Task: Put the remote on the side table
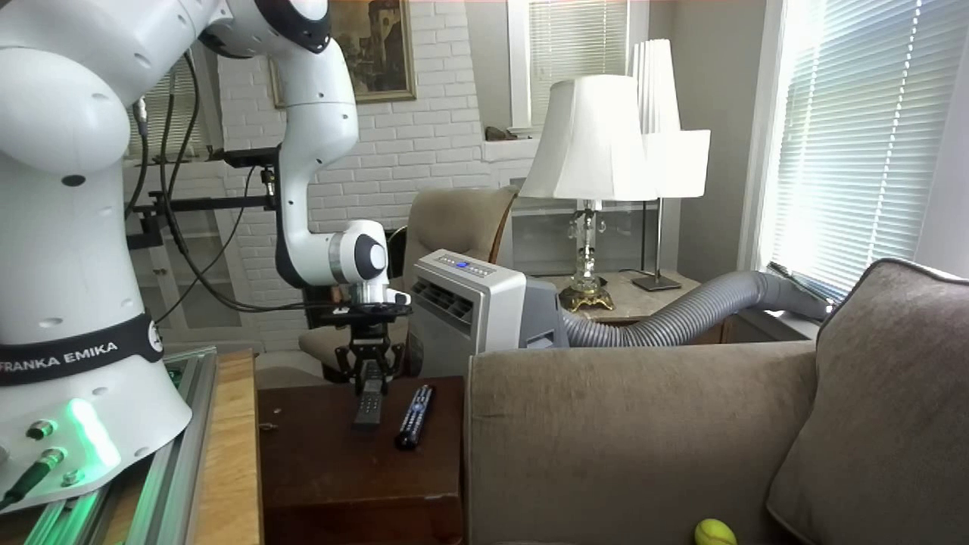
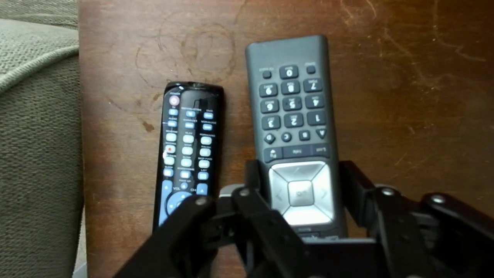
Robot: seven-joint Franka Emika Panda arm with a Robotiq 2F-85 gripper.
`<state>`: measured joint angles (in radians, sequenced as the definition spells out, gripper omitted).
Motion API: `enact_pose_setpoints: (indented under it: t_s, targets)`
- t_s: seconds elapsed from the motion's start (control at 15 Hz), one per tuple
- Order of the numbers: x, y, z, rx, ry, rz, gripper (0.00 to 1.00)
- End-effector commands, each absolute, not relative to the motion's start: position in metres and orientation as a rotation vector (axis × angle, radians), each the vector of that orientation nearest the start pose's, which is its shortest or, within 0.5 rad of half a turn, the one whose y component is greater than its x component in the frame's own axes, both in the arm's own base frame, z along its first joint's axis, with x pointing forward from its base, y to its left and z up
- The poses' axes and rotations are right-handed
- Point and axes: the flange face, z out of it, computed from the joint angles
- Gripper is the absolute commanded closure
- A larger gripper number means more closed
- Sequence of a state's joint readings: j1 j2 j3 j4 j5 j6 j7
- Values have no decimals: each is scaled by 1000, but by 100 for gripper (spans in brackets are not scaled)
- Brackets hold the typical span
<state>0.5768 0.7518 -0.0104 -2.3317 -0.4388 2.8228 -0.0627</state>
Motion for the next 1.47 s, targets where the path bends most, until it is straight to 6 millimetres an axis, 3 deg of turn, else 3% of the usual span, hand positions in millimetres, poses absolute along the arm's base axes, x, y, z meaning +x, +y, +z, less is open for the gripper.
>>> enact_pose_setpoints:
  t_s: [0.0, 0.4, 1.0, 1.4]
  targets:
    - [347, 266, -1, -2939, -1642, 345, 70]
    - [333, 289, -16, -3039, -1576, 294, 70]
    - [343, 305, -50, -3124, -1593, 264, 70]
    - [350, 312, -75, -3139, -1597, 138, 70]
